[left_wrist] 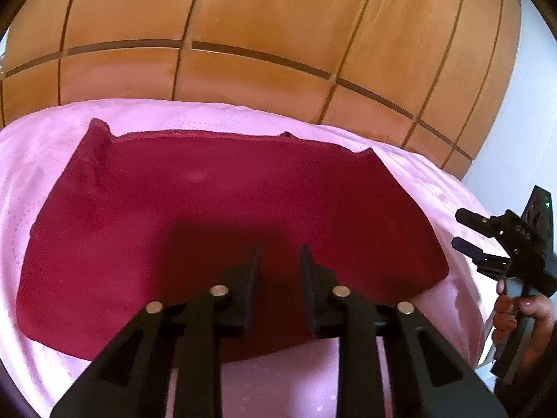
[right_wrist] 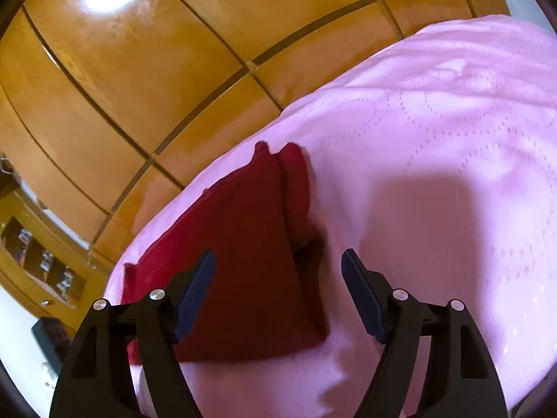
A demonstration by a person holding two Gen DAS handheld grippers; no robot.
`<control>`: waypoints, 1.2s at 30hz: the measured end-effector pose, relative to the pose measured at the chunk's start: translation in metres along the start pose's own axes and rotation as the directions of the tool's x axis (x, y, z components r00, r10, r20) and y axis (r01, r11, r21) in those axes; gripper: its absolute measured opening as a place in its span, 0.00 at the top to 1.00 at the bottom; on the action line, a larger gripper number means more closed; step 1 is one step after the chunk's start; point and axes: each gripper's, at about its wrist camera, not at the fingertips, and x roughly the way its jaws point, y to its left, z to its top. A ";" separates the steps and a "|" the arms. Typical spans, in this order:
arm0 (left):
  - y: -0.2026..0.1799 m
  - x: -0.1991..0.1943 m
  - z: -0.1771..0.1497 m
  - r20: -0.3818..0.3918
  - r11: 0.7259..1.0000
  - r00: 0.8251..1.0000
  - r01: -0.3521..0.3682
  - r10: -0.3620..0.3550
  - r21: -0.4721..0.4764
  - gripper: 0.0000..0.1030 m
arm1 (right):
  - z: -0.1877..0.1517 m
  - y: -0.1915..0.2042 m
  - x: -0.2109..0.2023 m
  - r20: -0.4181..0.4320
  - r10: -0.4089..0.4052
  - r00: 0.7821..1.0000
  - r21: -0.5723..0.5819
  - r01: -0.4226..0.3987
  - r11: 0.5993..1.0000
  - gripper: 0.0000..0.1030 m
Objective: Fold small clothes
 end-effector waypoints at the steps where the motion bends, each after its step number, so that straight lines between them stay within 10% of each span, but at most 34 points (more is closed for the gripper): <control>1: -0.002 0.001 -0.002 -0.004 1.000 1.000 0.003 -0.003 0.006 0.86 | -0.003 0.000 -0.002 -0.010 0.010 1.000 0.008 -0.010 1.000 0.28; 21: 0.002 0.023 -0.023 -0.065 0.996 0.996 -0.065 0.068 0.057 0.92 | -0.055 0.015 0.000 -0.188 0.060 0.980 0.017 -0.057 0.998 0.28; 36: 0.003 0.023 -0.024 -0.065 0.997 0.996 -0.055 0.058 0.047 0.92 | -0.031 0.010 0.043 -0.072 0.113 0.991 0.078 -0.107 0.991 0.28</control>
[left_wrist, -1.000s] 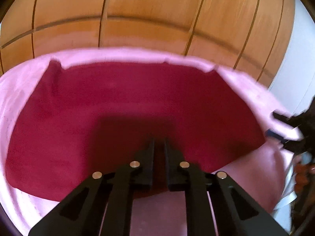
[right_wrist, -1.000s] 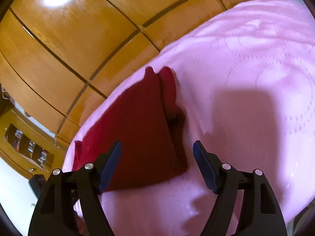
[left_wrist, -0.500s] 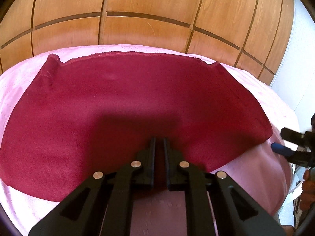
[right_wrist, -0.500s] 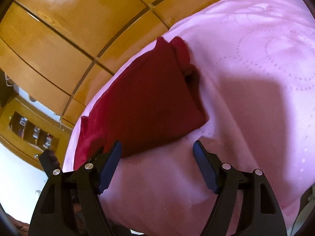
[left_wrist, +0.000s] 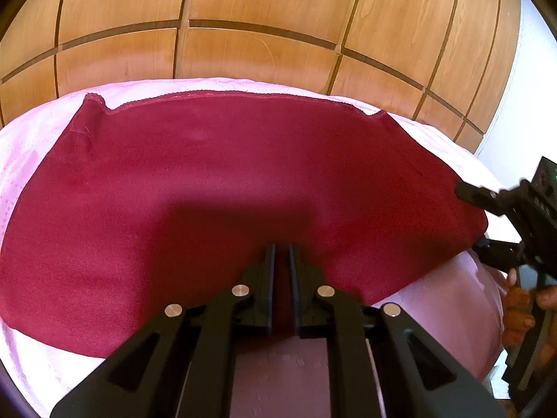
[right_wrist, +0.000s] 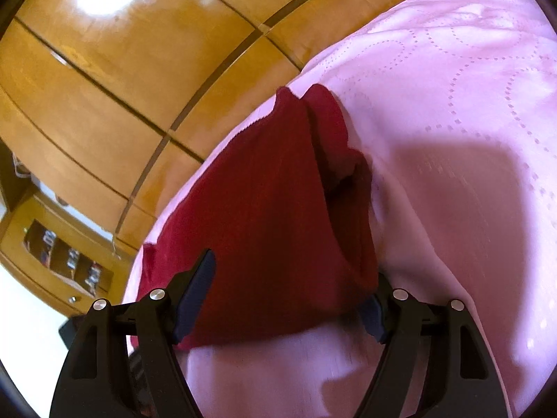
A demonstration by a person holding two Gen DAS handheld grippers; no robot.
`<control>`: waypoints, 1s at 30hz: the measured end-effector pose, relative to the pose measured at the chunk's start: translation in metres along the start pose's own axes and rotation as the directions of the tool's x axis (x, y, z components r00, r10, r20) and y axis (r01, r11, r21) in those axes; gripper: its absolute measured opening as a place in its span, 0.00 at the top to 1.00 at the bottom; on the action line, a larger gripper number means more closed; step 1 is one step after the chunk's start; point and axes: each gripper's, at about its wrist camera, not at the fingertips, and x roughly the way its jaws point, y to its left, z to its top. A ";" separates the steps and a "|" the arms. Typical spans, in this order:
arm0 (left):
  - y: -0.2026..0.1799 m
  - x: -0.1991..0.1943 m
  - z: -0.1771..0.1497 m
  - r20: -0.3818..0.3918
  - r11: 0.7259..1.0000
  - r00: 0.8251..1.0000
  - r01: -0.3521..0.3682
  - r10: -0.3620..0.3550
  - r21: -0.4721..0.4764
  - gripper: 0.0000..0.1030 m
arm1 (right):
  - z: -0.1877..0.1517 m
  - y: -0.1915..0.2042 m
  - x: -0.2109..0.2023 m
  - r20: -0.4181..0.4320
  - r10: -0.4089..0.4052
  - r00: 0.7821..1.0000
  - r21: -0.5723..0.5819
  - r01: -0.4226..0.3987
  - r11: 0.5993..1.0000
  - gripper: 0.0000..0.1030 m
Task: Fold small clothes
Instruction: 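Lift the hem with the right gripper and fold it over the stack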
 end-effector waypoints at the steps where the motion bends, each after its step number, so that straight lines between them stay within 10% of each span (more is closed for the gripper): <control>1: 0.000 0.000 0.000 -0.001 1.000 1.000 0.001 -0.001 -0.001 0.92 | 0.003 -0.001 0.002 0.013 0.006 1.000 0.015 -0.006 1.000 0.28; 8: 0.004 0.001 0.000 -0.009 0.999 1.000 0.023 -0.023 -0.043 0.92 | 0.018 -0.006 0.019 0.081 0.010 0.997 0.091 -0.017 0.996 0.30; 19: 0.005 0.003 0.001 -0.020 0.998 0.999 0.027 -0.028 -0.065 0.92 | 0.027 -0.022 0.030 0.080 0.051 0.996 0.161 -0.063 0.985 0.80; 30: 0.009 0.003 0.002 -0.023 0.996 0.999 0.043 -0.045 -0.079 0.92 | 0.036 0.000 0.020 0.077 0.120 0.990 0.190 -0.133 0.973 0.84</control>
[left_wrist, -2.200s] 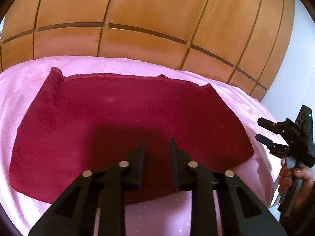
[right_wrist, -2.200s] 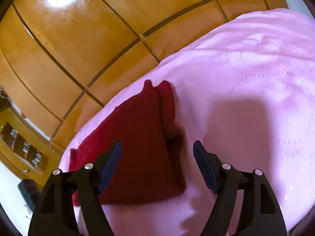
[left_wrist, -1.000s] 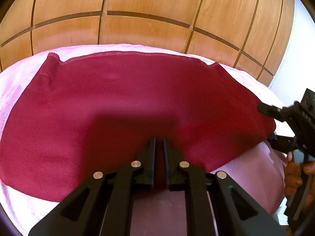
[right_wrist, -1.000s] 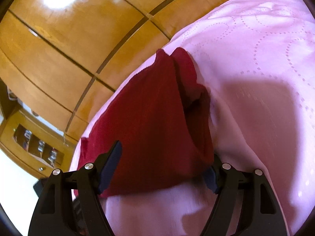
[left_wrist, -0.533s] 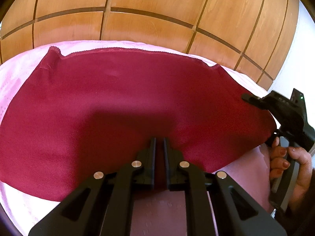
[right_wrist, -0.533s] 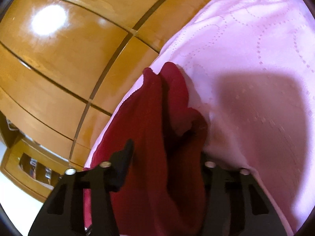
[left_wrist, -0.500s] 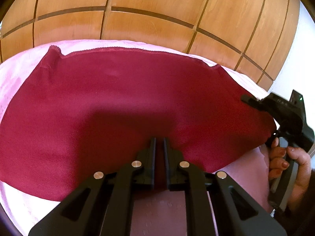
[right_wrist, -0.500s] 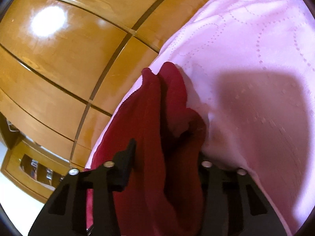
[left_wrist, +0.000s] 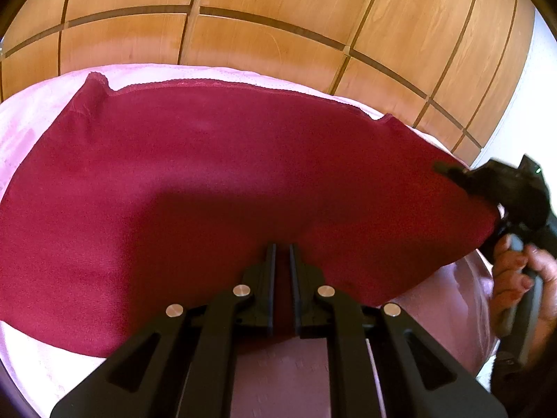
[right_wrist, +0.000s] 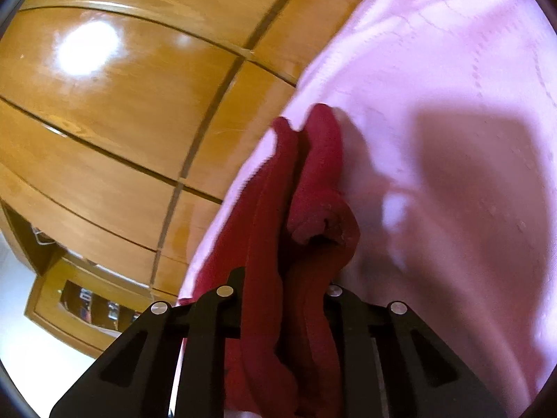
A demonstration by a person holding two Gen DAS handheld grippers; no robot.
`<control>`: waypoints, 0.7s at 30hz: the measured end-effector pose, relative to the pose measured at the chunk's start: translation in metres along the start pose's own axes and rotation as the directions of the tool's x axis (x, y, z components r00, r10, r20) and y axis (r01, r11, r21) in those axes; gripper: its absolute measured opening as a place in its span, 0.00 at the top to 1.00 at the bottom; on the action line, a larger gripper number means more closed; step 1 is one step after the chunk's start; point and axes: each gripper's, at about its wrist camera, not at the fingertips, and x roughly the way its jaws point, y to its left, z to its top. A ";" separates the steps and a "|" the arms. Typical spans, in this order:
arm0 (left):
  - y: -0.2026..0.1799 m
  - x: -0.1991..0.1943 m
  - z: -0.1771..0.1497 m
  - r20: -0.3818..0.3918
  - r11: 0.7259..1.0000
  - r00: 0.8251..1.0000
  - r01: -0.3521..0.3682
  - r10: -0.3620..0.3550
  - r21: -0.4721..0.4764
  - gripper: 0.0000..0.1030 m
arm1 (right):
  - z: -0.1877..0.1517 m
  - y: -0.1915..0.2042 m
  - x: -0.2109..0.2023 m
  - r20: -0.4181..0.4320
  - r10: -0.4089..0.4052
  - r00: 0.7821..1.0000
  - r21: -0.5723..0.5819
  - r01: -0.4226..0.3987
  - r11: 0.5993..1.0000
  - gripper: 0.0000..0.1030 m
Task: Fold small clothes
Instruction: 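Lift the hem with the right gripper and fold it over the stack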
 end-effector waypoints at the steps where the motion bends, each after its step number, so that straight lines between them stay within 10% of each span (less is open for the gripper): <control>1: 0.001 0.000 0.000 0.000 1.000 1.000 0.003 -0.003 -0.002 0.92 | 0.000 0.007 -0.001 0.001 0.003 1.000 -0.012 -0.003 1.000 0.84; 11: 0.008 -0.005 0.002 -0.002 0.999 0.999 0.035 -0.035 -0.023 0.92 | -0.001 0.063 -0.005 -0.015 0.008 1.000 -0.094 -0.010 0.996 0.84; 17: 0.000 -0.026 0.005 0.056 0.999 0.997 0.043 -0.044 0.024 0.33 | -0.002 0.084 -0.005 -0.025 0.024 0.999 -0.109 -0.026 0.994 0.84; 21: 0.003 -0.045 0.008 0.111 0.998 0.994 -0.018 0.011 0.066 0.29 | -0.006 0.100 -0.003 -0.033 0.035 0.999 -0.136 -0.039 0.990 0.84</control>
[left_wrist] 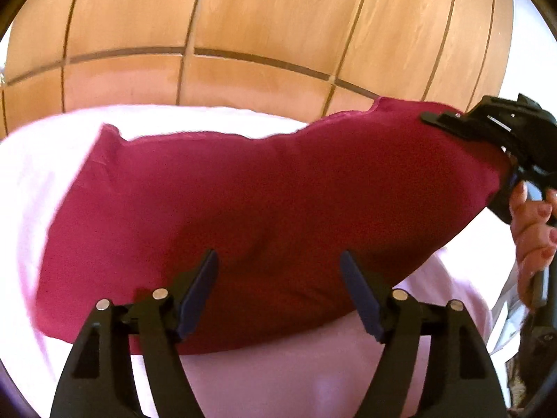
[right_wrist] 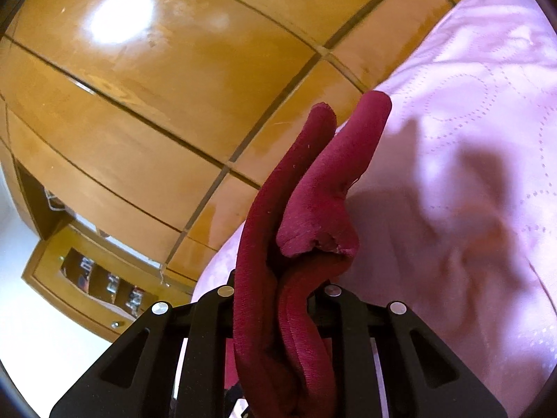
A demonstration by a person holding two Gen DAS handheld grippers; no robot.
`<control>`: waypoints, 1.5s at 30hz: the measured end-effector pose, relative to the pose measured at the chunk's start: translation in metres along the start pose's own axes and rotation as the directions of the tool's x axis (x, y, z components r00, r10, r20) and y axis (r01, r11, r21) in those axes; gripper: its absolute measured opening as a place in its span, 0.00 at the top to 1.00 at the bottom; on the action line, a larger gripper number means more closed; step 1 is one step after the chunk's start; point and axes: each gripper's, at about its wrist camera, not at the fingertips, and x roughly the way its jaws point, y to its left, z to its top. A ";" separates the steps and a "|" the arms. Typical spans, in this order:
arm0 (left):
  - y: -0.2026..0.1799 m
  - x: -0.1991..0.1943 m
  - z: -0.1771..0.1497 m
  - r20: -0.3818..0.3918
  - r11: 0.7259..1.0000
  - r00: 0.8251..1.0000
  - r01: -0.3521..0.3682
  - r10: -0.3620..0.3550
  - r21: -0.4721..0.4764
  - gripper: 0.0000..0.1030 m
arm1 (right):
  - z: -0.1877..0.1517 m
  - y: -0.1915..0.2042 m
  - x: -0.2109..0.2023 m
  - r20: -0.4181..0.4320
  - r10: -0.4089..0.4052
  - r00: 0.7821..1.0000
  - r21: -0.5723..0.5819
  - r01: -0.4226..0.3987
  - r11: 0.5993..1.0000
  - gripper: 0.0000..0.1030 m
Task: Fold small clothes
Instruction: 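Lift the hem with the right gripper and fold it over the stack, then release the folded hem with the right gripper and withdraw it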
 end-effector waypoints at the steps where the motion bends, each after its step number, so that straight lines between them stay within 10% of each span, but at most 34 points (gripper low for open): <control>1: 0.009 -0.005 0.000 0.005 0.999 1.000 -0.026 0.026 -0.020 0.29 | 0.000 0.006 0.002 -0.004 0.005 1.000 -0.009 -0.005 1.000 0.84; 16: 0.132 -0.038 -0.012 0.005 0.914 0.960 -0.264 0.279 -0.307 0.26 | -0.019 0.070 0.038 -0.097 0.075 0.992 -0.128 -0.087 0.988 0.84; 45: 0.147 -0.035 -0.029 0.009 0.900 0.961 -0.255 0.276 -0.353 0.25 | -0.149 0.131 0.174 -0.459 0.002 0.888 -0.245 -0.128 0.961 0.84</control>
